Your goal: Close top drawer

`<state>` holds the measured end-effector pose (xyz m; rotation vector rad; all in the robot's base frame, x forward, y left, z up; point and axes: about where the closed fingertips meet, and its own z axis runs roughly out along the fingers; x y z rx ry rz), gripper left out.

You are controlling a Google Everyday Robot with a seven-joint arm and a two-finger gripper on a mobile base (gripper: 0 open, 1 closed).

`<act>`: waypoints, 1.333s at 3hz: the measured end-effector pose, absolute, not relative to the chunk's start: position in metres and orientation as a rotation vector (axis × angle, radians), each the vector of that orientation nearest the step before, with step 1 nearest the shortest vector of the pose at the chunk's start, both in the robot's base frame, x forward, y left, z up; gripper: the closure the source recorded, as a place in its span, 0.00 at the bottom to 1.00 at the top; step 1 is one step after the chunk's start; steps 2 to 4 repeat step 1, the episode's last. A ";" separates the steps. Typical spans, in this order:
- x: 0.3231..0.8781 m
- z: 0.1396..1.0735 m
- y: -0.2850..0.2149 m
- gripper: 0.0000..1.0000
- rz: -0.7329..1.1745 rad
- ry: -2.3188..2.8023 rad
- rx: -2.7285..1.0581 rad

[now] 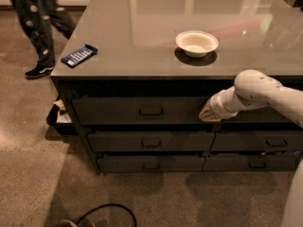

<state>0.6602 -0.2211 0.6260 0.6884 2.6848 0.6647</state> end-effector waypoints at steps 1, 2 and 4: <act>0.646 0.628 -0.228 1.00 0.710 2.738 0.637; 0.646 0.628 -0.228 1.00 0.710 2.738 0.637; 0.646 0.628 -0.228 1.00 0.710 2.738 0.637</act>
Offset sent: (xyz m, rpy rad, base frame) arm 0.0000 0.0000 0.0000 0.0000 0.0000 0.0000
